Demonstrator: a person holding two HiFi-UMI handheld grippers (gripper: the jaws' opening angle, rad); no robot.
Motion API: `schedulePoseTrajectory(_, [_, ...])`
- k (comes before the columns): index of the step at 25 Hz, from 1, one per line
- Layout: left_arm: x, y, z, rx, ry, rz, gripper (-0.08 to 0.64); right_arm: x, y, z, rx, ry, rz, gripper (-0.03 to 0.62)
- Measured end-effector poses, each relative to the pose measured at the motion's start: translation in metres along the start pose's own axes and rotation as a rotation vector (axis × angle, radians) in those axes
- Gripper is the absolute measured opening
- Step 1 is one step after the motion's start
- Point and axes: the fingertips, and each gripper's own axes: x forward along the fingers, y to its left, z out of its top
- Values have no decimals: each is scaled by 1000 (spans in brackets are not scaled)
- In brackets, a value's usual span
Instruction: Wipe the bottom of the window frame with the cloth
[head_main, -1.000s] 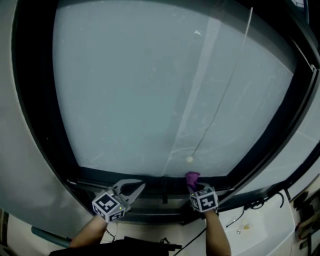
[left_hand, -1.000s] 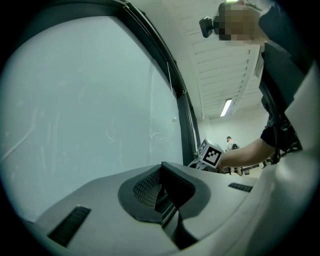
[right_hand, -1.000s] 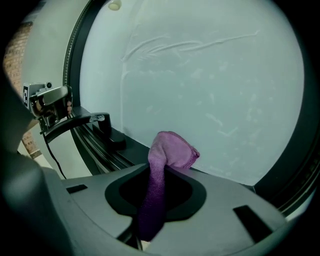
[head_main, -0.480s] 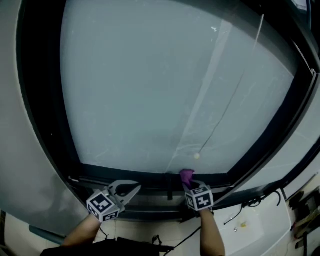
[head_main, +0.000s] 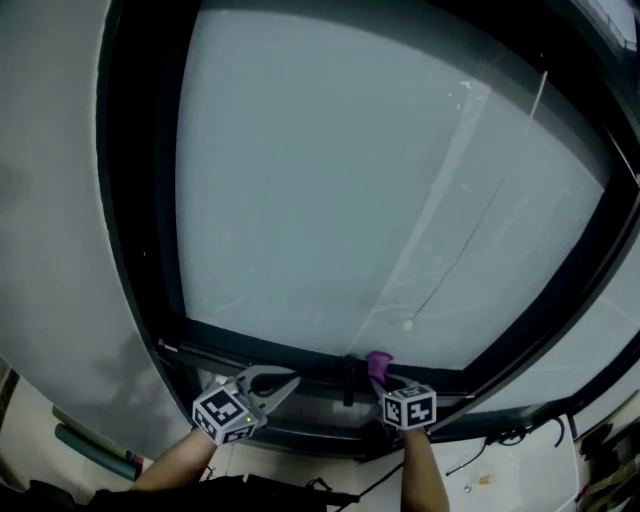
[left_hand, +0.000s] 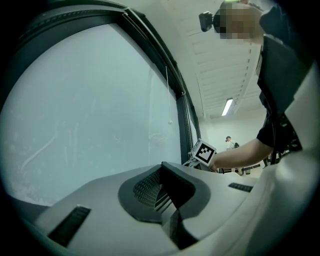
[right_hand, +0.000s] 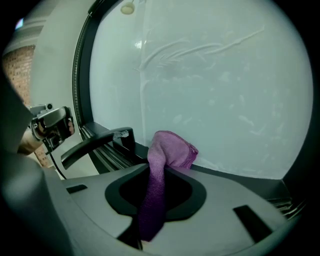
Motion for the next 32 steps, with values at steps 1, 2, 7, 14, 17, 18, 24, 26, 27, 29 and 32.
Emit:
schedulePoseTrajectory(1, [0,0,1,0,-4,7,2,2,4,2,7,-10,21,75])
schedulePoseTrajectory(2, [0,0,3,-3,-10,15,2,3,8,4,11,-19,35,75])
schedulePoseTrajectory(7, [-3,-7,1,4,-7,36,2,6,13,7,-6,-33,58,75])
schedulePoseTrajectory(14, [-6,-8,-6,-10,12,59,2,8,24,14,-78,-42,48,75])
schedulePoseTrajectory(17, [-9,-8,-9,-23,8,69,2,7,29,22,-100,-64,42,75])
schedulePoseTrajectory(18, [-11,-9,-11,-26,10,74,2,7,31,22,-104,-62,45,75])
schedulePoseTrajectory(24, [-24,-6,-17,-45,24,107,2,4,54,15,-133,-103,102,75])
schedulePoseTrajectory(26, [-29,-4,-18,-45,27,117,2,6,58,14,-103,-141,111,75])
schedulePoseTrajectory(27, [-31,-4,-18,-46,30,122,3,5,59,13,-87,-157,113,75])
schedulePoseTrajectory(29, [-36,-3,-18,-52,31,131,2,5,64,12,-73,-178,114,75])
schedulePoseTrajectory(32, [-40,-4,-13,-72,6,135,2,3,70,9,-85,-201,101,75])
